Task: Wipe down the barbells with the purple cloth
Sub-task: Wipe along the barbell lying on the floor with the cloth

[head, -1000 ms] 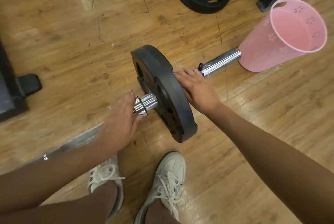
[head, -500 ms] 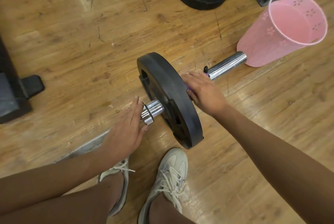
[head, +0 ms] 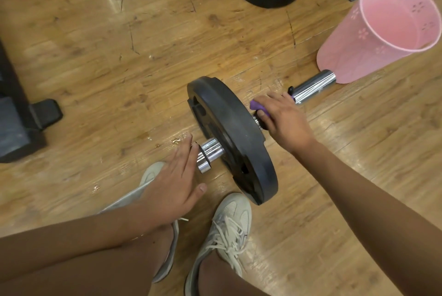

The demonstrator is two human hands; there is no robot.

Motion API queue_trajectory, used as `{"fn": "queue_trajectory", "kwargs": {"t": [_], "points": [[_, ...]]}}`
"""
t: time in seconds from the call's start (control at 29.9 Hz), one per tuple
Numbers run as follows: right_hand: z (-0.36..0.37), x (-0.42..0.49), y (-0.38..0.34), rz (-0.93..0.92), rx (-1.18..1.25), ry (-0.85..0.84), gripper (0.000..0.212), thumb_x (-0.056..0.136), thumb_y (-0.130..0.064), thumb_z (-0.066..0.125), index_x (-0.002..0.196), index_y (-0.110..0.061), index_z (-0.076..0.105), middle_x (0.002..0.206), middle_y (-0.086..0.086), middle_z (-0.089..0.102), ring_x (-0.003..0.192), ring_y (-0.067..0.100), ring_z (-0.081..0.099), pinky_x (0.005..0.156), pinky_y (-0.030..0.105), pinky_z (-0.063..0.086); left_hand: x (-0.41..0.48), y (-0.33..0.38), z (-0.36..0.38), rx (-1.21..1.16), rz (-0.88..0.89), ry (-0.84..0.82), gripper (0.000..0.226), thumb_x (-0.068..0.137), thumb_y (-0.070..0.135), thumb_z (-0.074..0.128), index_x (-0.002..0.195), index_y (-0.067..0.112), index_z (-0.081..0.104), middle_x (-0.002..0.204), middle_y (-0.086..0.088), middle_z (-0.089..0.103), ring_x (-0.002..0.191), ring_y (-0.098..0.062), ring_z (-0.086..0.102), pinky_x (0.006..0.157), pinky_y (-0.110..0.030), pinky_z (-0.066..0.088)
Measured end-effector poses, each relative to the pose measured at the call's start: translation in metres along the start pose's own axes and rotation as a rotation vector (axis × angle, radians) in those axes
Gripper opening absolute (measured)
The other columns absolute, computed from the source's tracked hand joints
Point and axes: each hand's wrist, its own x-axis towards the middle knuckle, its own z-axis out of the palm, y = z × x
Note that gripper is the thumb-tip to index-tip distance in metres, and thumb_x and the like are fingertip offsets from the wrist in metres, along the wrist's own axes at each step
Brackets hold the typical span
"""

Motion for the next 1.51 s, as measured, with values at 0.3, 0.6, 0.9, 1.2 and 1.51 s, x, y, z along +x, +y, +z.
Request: {"fn": "queue_trajectory", "kwargs": {"t": [0.3,0.6,0.9,1.2,1.51], "points": [[0.012,-0.015,-0.009,-0.130,0.006,-0.110,0.035,0.106,-0.033,0.046,0.135,-0.016,0.056,0.129,-0.004,0.060,0.122,0.019,0.051,0.104,0.041,0.036,-0.006,0.002,0.002,-0.030,0.082,-0.011,0.087,0.103,0.051,0.037,0.159,0.007,-0.012,0.166,-0.016,-0.020,0.155,-0.032,-0.007,0.125,-0.045,0.011],[0.035,-0.014,-0.027,0.052,-0.003,-0.001,0.034,0.088,-0.013,0.070,0.120,-0.021,0.062,0.116,-0.002,0.064,0.116,0.022,0.052,0.108,0.044,0.032,-0.007,0.000,0.002,0.012,0.122,-0.015,0.088,0.102,0.052,0.037,0.159,0.004,-0.009,0.166,-0.022,-0.015,0.155,-0.036,-0.003,0.120,-0.052,0.023],[0.008,-0.003,0.000,0.179,0.005,0.054,0.025,0.106,-0.025,0.046,0.122,-0.018,0.064,0.120,-0.002,0.068,0.123,0.029,0.051,0.109,0.042,0.026,-0.004,-0.002,-0.002,0.020,0.084,-0.041,0.091,0.099,0.056,0.039,0.160,0.005,-0.006,0.166,-0.020,-0.013,0.155,-0.035,0.003,0.119,-0.049,0.024],[0.018,0.017,-0.009,-0.046,0.021,-0.060,0.041,0.108,-0.036,0.033,0.132,-0.017,0.059,0.127,-0.003,0.064,0.119,0.022,0.052,0.105,0.044,0.035,0.007,-0.016,-0.006,0.014,-0.017,0.006,0.092,0.100,0.062,0.035,0.159,0.009,-0.012,0.167,-0.014,-0.015,0.149,-0.036,0.028,0.110,-0.047,0.040],[0.025,0.056,-0.004,0.079,0.032,0.062,0.029,0.106,-0.029,0.042,0.125,-0.019,0.061,0.122,-0.003,0.065,0.118,0.026,0.050,0.107,0.051,0.033,0.025,-0.035,-0.020,0.047,-0.129,0.079,0.096,0.097,0.072,0.028,0.157,0.014,-0.019,0.169,-0.009,-0.012,0.146,-0.036,0.035,0.111,-0.049,0.042]]}}
